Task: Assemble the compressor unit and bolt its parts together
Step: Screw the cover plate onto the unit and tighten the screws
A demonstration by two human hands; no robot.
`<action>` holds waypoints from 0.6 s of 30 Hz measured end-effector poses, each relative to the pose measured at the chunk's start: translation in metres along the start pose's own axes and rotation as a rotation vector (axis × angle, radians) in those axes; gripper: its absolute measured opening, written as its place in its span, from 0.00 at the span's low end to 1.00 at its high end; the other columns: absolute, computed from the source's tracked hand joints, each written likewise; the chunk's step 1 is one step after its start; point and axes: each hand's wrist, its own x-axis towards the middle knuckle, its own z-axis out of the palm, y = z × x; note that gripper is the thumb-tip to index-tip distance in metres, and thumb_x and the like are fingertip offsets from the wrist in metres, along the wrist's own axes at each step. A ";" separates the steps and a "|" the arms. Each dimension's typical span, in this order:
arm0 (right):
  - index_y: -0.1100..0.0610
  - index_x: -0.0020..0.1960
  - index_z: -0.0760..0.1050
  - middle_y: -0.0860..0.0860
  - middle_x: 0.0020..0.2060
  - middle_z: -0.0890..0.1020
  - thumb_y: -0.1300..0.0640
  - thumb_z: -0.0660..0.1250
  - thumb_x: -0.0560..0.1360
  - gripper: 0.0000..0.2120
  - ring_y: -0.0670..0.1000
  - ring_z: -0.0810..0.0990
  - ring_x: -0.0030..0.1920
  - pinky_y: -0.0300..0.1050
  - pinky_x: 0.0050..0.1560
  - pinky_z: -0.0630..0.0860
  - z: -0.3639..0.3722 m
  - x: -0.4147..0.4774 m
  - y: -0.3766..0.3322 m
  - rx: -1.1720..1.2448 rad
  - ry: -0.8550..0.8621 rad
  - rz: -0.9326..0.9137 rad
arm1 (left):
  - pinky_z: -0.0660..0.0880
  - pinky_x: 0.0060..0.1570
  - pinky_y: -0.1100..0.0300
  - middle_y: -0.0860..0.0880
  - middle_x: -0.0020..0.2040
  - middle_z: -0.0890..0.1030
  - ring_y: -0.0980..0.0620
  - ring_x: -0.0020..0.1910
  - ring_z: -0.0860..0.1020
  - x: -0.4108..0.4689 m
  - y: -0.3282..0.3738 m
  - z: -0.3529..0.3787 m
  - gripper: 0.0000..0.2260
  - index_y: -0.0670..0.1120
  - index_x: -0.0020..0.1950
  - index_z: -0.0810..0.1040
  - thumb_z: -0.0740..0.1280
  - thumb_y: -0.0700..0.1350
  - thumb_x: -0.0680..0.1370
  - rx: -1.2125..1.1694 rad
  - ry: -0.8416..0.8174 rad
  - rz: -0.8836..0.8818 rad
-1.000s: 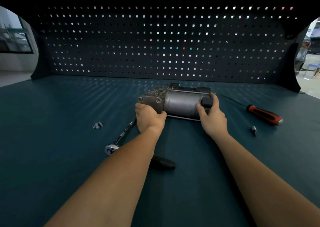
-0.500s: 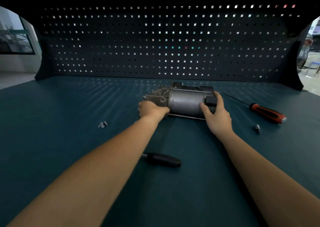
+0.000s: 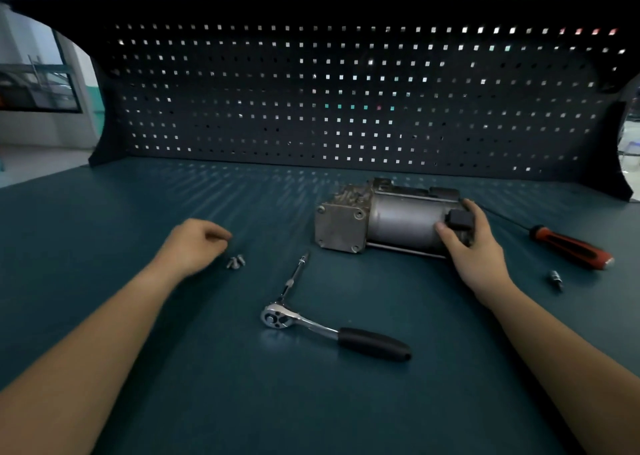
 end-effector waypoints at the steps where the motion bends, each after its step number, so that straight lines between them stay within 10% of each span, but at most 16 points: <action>1: 0.44 0.72 0.59 0.44 0.54 0.72 0.46 0.65 0.74 0.29 0.47 0.71 0.54 0.41 0.54 0.65 -0.001 0.000 0.000 0.005 0.005 -0.004 | 0.72 0.51 0.63 0.45 0.49 0.83 0.48 0.49 0.79 0.001 -0.002 0.000 0.09 0.42 0.53 0.82 0.67 0.37 0.74 0.067 0.048 0.024; 13: 0.44 0.70 0.62 0.44 0.54 0.74 0.48 0.67 0.73 0.28 0.46 0.73 0.55 0.40 0.55 0.65 -0.001 0.001 0.003 0.020 0.031 -0.025 | 0.67 0.35 0.75 0.58 0.38 0.78 0.65 0.38 0.74 -0.010 -0.001 -0.002 0.05 0.48 0.46 0.84 0.73 0.43 0.71 0.117 -0.135 0.199; 18: 0.50 0.74 0.54 0.52 0.69 0.66 0.48 0.71 0.71 0.38 0.48 0.66 0.67 0.43 0.63 0.63 -0.004 -0.003 -0.002 0.127 0.090 0.072 | 0.69 0.34 0.73 0.57 0.37 0.80 0.63 0.37 0.76 -0.013 0.003 -0.002 0.08 0.54 0.35 0.80 0.73 0.41 0.71 0.040 -0.066 0.241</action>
